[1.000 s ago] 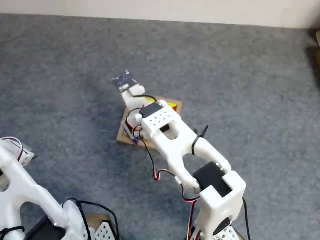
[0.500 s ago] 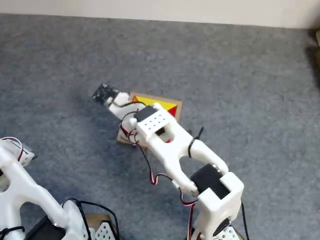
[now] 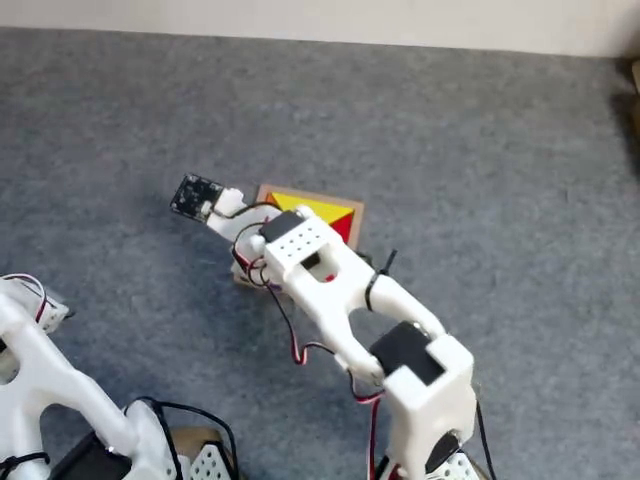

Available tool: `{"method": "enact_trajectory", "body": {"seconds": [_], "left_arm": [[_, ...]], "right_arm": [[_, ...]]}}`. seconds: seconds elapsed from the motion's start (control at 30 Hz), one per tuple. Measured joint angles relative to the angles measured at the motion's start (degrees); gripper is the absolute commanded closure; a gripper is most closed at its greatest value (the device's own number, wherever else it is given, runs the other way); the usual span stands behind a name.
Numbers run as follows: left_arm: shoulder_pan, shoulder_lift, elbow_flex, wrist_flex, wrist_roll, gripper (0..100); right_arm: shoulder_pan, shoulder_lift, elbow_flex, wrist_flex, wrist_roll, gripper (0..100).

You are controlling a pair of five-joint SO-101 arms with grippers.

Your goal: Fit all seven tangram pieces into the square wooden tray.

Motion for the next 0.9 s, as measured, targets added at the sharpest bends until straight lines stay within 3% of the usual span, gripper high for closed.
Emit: {"method": "enact_trajectory", "body": {"seconds": [0.43, 0.63, 0.9], "left_arm": [[0.00, 0.00, 0.00, 0.00, 0.00, 78], [0.00, 0.00, 0.00, 0.00, 0.00, 78], [0.00, 0.00, 0.00, 0.00, 0.00, 78]], "right_arm": [[1.32, 1.23, -8.70, 13.19, 0.09, 97.9], [0.35, -4.66, -9.32, 16.18, -6.51, 97.9], [-0.09, -6.95, -2.64, 16.35, -9.32, 97.9]]}}
